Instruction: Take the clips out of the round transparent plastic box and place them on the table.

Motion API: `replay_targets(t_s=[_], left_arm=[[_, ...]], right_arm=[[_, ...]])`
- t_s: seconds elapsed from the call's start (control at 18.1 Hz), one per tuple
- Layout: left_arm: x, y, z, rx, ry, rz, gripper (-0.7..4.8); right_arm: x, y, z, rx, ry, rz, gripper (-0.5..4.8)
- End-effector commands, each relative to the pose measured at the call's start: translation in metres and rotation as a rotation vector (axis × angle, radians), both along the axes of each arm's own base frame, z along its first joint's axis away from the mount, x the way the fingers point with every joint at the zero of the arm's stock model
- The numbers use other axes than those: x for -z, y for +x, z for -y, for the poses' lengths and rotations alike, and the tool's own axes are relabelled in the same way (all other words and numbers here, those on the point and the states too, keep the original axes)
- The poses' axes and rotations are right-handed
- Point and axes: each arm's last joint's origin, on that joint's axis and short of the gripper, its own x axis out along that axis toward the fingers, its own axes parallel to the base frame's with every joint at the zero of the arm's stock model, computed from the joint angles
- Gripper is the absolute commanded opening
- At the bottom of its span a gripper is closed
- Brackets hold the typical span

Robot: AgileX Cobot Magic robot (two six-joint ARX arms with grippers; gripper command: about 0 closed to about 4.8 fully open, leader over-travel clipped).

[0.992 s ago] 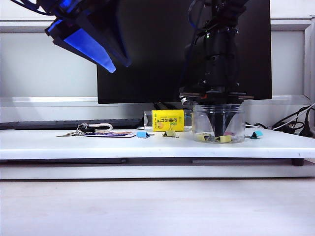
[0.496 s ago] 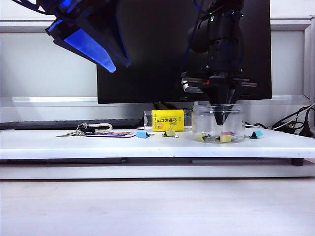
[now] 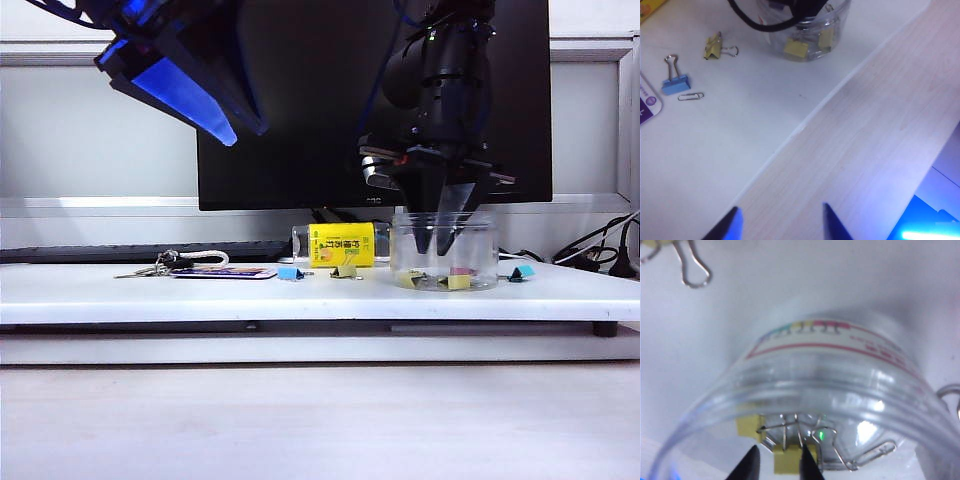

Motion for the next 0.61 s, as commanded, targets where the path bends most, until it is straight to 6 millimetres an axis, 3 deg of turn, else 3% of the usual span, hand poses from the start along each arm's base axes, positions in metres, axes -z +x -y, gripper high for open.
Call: replay_targets(t_s=[0.06,0.44,0.61], left_arm=[[-0.003,0.000,0.001,0.007,-0.015,0.018,2.15],[-0.003,0.001,0.001,0.011,-0.015,0.021,2.15],[-0.003,-0.001,0.002,0.091,-0.041,0.007,2.15]], right_arm=[[-0.001,0.001,-0.001,0.003,0.013,0.018,1.08],[0.014,0.007,0.002,0.014,-0.062,-0.011,1.09],[0.015,0.008,0.004,0.020,-0.072,-0.009,1.09]])
